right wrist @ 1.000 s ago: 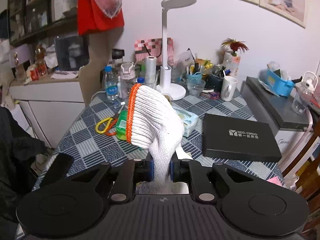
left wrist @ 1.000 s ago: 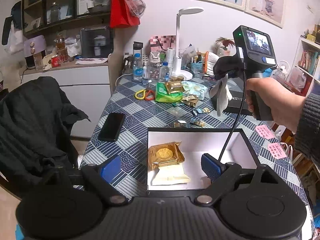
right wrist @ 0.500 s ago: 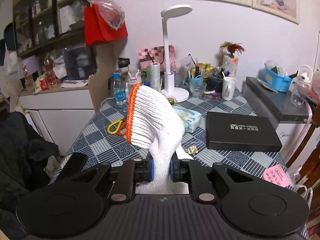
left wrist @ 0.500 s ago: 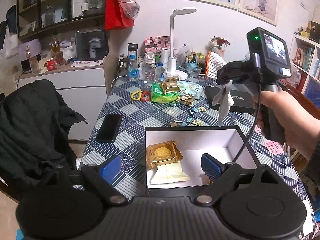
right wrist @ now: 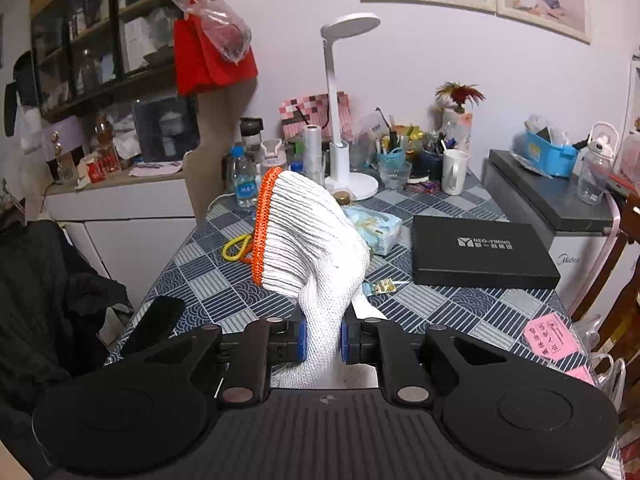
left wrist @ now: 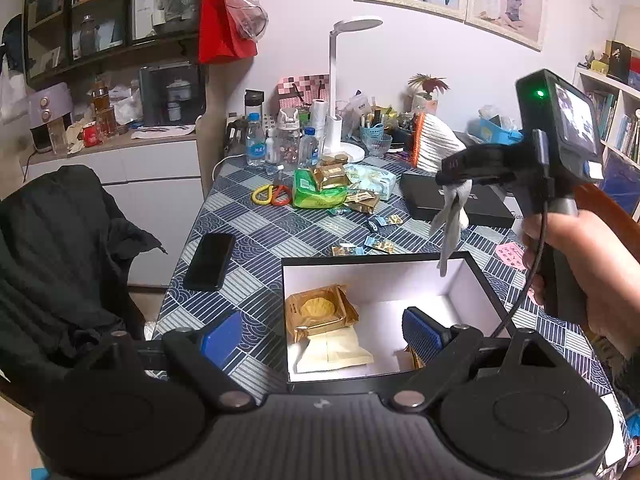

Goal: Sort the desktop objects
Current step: 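Carry the held glove with the right gripper toward the open white box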

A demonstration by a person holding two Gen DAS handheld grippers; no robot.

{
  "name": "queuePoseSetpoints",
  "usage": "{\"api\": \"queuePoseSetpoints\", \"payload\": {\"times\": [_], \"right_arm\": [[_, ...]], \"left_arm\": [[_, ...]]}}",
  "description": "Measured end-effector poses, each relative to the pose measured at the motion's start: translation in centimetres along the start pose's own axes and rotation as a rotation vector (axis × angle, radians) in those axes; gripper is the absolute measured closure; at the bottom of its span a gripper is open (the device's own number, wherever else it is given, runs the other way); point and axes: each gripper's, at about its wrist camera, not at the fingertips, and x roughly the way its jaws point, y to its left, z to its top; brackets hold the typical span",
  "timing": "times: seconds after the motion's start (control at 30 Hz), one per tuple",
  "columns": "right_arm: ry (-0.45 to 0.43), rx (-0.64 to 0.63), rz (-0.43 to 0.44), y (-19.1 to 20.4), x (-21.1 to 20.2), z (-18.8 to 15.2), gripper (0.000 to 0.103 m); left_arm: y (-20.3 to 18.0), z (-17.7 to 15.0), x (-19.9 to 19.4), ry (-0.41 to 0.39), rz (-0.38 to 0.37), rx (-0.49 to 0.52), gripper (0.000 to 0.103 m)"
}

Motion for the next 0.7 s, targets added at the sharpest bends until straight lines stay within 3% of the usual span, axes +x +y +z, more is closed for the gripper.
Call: {"api": "queuePoseSetpoints", "payload": {"times": [0.7], "right_arm": [[-0.019, 0.089, -0.002, 0.2, -2.5, -4.8, 0.087]], "left_arm": [[0.5, -0.2, 0.5, 0.017, -0.008, 0.009, 0.000]]}}
